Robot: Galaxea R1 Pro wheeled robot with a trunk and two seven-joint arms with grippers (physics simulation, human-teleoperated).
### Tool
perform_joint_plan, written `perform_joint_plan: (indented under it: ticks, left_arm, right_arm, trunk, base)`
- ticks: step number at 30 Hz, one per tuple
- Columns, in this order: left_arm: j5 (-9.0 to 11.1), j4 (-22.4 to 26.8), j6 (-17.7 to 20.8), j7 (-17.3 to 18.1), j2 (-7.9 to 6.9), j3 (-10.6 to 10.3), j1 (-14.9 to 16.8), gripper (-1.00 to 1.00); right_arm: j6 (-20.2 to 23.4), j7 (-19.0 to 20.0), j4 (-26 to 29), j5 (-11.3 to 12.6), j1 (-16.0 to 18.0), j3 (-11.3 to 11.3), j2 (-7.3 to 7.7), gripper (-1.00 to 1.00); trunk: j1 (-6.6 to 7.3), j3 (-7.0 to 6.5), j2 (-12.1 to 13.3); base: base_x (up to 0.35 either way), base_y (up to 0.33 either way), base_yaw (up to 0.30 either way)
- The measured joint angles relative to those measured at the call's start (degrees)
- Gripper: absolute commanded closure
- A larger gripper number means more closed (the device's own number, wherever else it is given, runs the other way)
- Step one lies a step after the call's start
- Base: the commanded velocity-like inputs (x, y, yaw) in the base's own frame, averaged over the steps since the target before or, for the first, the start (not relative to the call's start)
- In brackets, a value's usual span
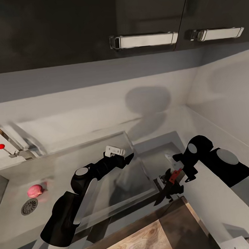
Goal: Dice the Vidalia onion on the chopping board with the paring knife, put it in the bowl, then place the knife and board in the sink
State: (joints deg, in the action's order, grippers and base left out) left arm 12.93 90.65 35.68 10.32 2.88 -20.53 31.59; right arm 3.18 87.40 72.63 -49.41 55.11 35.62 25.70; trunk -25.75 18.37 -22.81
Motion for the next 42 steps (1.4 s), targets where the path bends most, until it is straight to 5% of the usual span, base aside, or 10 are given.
perform_joint_plan:
  ticks: [42]
  left_arm:
    - [0.00,0.00,-0.01,0.05,0.00,0.00,0.00,-1.00]
  right_arm:
    - [0.08,0.01,-0.01,-1.27,0.00,1.57,0.00,-1.00]
  trunk:
    - [0.00,1.95,0.00]
  base:
    - [0.000,0.000,0.000]
